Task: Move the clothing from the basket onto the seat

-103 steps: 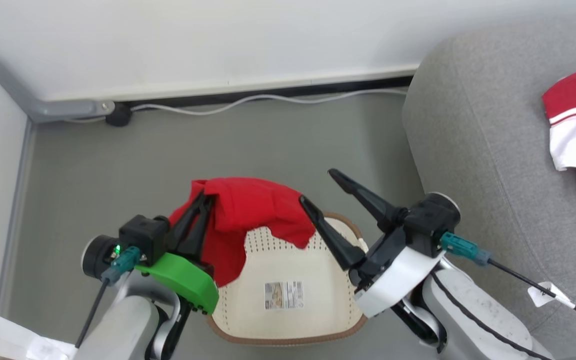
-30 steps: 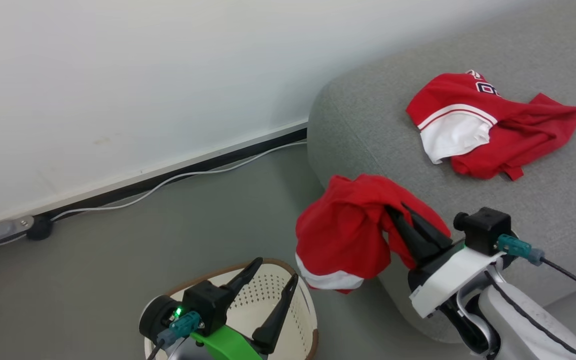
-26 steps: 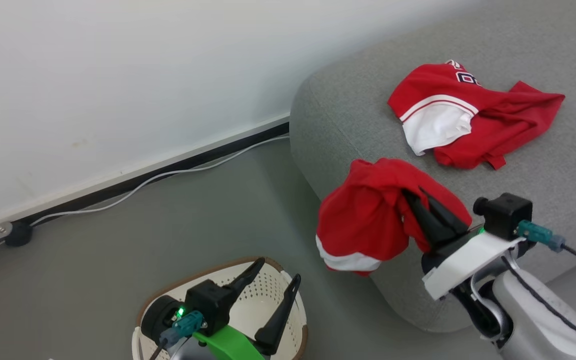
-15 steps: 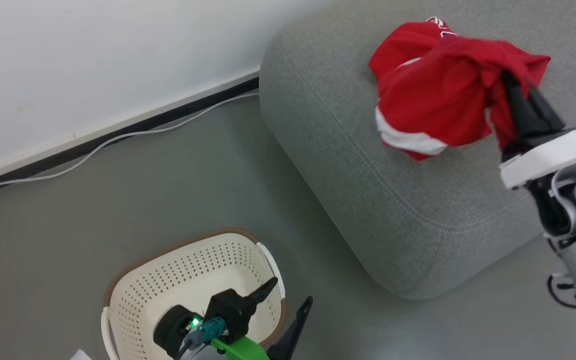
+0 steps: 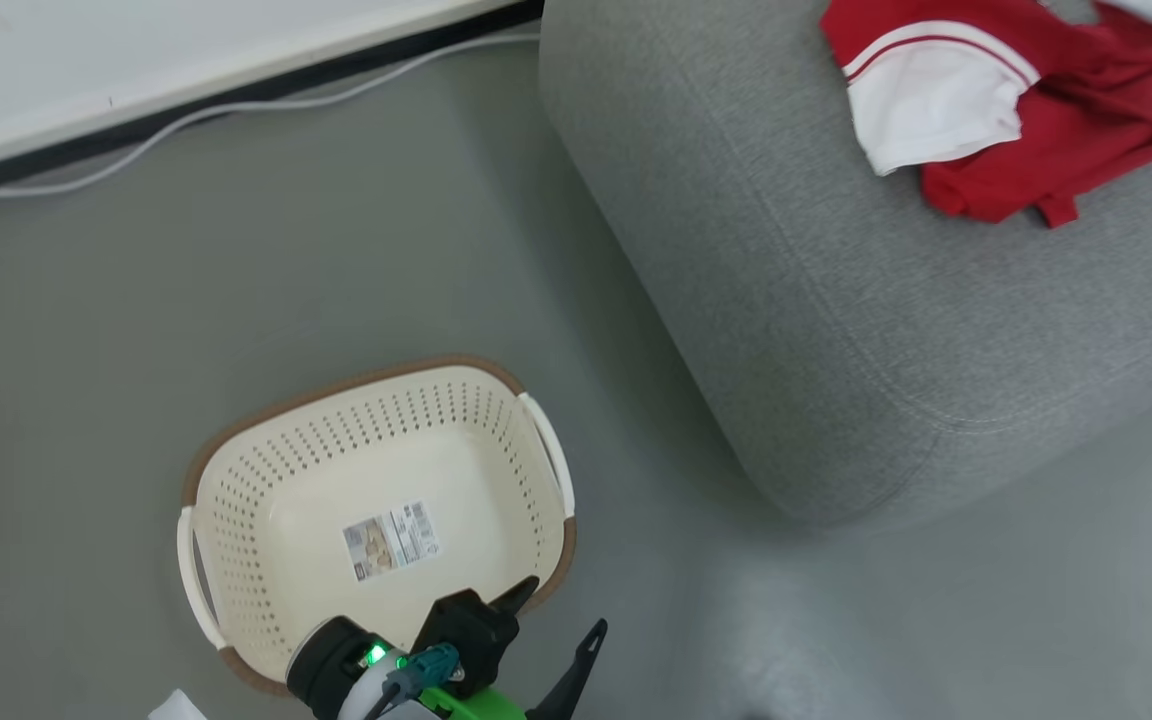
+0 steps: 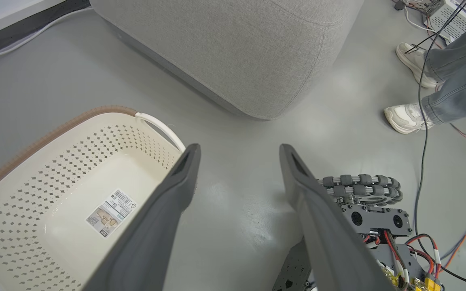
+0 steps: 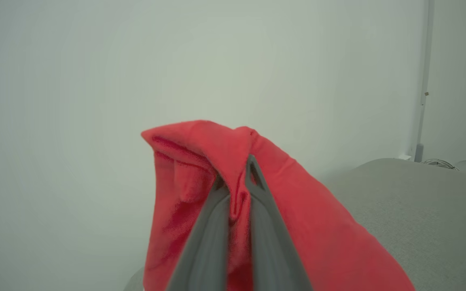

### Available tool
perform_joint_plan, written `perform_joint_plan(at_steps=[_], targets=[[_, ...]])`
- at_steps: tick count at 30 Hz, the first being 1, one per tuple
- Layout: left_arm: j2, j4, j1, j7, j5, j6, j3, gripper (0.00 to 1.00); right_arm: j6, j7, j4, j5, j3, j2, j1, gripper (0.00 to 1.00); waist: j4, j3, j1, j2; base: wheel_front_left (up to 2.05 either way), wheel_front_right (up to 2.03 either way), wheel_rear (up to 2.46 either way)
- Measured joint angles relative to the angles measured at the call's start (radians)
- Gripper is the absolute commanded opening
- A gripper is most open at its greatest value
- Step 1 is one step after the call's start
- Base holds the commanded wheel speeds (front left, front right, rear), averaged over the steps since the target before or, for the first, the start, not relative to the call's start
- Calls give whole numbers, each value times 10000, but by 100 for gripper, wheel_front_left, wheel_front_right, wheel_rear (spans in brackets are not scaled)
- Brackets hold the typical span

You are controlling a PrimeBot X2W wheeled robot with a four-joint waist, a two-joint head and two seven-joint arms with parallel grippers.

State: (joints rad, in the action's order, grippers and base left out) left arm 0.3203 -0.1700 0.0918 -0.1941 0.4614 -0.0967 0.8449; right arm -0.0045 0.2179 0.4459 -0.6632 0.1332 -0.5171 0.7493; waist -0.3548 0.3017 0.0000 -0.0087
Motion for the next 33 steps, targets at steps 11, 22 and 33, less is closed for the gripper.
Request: perform_joint_plan(at_steps=[11,22,33], targets=[[405,-773,17,-424,-489,-94,-291,100,-487,33,1258,-621,-1175,-416,1233,0,651,1548,0,0,0,0,0],[616,-1501,224,-619,-1028,-194,-744,100,-466,205,1772,-1080,-1473,188,2670,0,1058,3304,1,0,0,0,0],[734,-1666,831,-688,-1275,-198,-1302,100,-476,311,2777,-1051,-1475,554,3269,78,1142,4706,2,0,0,0,0]])
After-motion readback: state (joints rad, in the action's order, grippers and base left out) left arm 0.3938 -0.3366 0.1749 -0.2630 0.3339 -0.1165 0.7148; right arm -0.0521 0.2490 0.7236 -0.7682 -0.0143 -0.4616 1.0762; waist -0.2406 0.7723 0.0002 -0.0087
